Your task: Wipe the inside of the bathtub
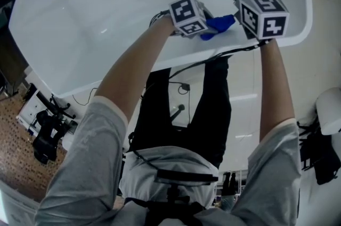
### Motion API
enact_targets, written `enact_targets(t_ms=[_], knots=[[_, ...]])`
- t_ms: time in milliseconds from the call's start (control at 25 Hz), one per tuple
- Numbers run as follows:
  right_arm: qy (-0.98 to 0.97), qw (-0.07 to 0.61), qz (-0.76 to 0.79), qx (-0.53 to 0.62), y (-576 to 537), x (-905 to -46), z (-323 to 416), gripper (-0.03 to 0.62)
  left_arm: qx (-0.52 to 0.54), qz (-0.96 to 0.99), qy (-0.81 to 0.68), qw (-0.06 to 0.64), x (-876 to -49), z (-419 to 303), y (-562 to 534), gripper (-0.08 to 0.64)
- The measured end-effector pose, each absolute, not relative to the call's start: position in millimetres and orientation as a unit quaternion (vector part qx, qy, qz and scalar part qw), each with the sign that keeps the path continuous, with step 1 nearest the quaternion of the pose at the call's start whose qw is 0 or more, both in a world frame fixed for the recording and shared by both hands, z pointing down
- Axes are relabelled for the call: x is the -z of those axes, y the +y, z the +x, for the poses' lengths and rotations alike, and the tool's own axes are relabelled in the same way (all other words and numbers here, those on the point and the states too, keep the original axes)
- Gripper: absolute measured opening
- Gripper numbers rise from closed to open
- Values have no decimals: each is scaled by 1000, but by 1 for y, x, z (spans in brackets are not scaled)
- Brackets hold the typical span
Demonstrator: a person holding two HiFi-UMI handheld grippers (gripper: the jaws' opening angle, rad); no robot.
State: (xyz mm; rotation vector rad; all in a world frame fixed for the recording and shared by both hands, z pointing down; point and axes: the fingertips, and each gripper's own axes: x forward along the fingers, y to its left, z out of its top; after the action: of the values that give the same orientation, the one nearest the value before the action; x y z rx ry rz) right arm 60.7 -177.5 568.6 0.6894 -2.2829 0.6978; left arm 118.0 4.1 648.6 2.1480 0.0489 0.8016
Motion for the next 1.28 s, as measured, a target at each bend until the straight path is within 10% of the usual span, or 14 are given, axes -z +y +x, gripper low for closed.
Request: enact_targets(t_ms=[1280], knots=[[-861,329,259,-288,-195,-637,18,9,-389,827,0,405,-729,33,40,117]])
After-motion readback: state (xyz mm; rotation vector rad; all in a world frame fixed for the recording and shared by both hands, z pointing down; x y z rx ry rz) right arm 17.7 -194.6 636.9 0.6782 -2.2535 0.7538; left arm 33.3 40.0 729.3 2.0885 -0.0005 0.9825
